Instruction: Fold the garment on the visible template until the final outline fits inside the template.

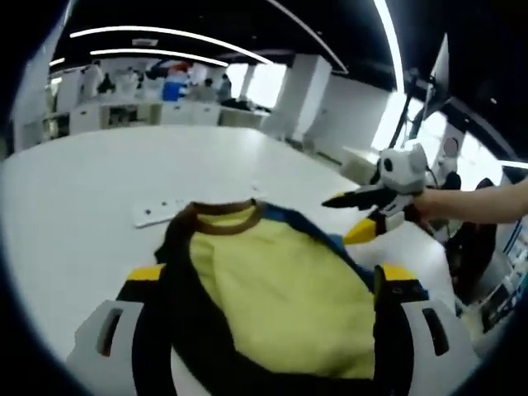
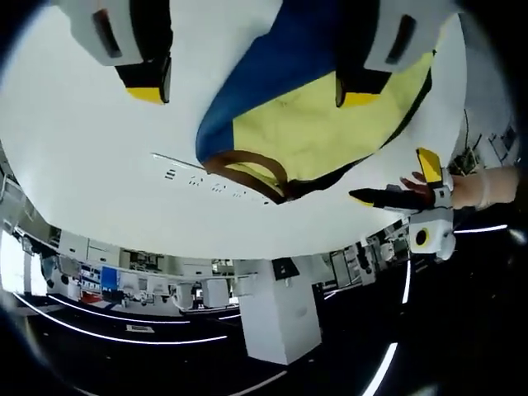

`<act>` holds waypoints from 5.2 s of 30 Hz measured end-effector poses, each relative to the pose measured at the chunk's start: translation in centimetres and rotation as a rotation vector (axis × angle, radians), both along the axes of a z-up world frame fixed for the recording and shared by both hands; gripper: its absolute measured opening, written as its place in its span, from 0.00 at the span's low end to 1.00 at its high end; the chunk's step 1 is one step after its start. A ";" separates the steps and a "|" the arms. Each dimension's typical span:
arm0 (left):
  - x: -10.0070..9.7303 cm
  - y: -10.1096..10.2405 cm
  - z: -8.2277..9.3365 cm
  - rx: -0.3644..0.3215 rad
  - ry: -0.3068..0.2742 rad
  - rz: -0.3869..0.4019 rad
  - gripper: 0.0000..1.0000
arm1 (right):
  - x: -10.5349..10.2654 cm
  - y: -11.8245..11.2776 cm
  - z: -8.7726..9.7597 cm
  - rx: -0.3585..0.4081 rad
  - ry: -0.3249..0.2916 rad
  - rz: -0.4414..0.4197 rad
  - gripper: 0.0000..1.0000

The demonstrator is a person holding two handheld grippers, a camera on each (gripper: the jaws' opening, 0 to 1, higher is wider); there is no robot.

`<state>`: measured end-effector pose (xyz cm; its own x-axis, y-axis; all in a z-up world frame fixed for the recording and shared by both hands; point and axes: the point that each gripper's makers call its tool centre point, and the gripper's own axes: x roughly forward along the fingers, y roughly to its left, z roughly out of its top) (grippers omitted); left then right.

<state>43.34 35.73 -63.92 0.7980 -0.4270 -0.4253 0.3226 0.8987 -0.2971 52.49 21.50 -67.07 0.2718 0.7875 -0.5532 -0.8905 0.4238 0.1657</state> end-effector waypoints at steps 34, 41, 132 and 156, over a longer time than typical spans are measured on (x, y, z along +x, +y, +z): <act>-9.6 0.1 2.1 -0.101 -0.032 0.125 0.94 | -9.4 -10.2 0.0 -0.034 0.070 -0.047 0.74; -10.5 0.2 1.9 -0.110 -0.028 0.133 0.91 | -11.7 -12.2 -0.6 -0.073 0.093 -0.038 0.58; -11.3 -0.5 -0.2 -0.179 0.009 0.161 0.83 | -6.8 -28.1 -1.0 -0.497 0.032 -0.136 0.00; -10.4 -0.4 -1.4 -0.196 0.022 0.167 0.82 | 4.6 -33.8 -2.4 -0.628 0.051 -0.327 0.00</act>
